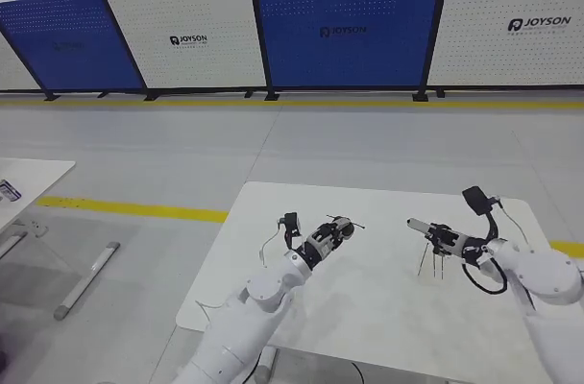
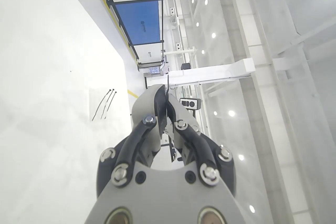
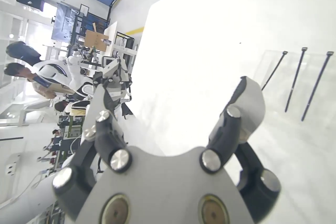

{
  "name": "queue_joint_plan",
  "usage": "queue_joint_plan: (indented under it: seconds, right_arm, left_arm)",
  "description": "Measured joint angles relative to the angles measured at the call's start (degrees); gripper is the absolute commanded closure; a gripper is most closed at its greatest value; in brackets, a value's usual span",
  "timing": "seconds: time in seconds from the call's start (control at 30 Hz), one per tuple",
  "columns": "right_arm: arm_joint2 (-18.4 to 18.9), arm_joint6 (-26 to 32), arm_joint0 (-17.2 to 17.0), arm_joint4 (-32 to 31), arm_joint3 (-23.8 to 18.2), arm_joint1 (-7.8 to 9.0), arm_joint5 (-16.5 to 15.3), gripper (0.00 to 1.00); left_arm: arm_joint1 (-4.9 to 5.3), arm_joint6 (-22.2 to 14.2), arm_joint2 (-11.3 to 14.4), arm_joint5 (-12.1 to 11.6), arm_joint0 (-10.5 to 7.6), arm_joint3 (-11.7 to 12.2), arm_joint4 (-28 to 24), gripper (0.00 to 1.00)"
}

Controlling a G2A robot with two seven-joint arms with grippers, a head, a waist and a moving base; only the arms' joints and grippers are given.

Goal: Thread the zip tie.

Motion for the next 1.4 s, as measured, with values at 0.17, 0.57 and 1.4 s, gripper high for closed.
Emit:
queue_joint_plan:
  seconds: [0.17, 0.57, 1.4]
  right_arm:
    - [-0.2, 6.6, 2.7, -0.3, 3.5, 0.56, -3.5, 0.0]
    - [-8.5, 19.6, 14.4, -16.8, 9.0, 0.5, -2.8, 0.0]
    - [-20.0, 25.6, 23.4, -23.9, 19.9, -2.54, 7.9, 0.0]
  left_arm:
    - [0.0, 0.0, 0.0, 0.0, 0.0, 0.0, 0.0, 1.0]
    - [0.0, 0.0, 0.0, 0.0, 0.0, 0.0, 0.0, 1.0]
    - [0.0, 0.0, 0.0, 0.0, 0.0, 0.0, 0.0, 1.0]
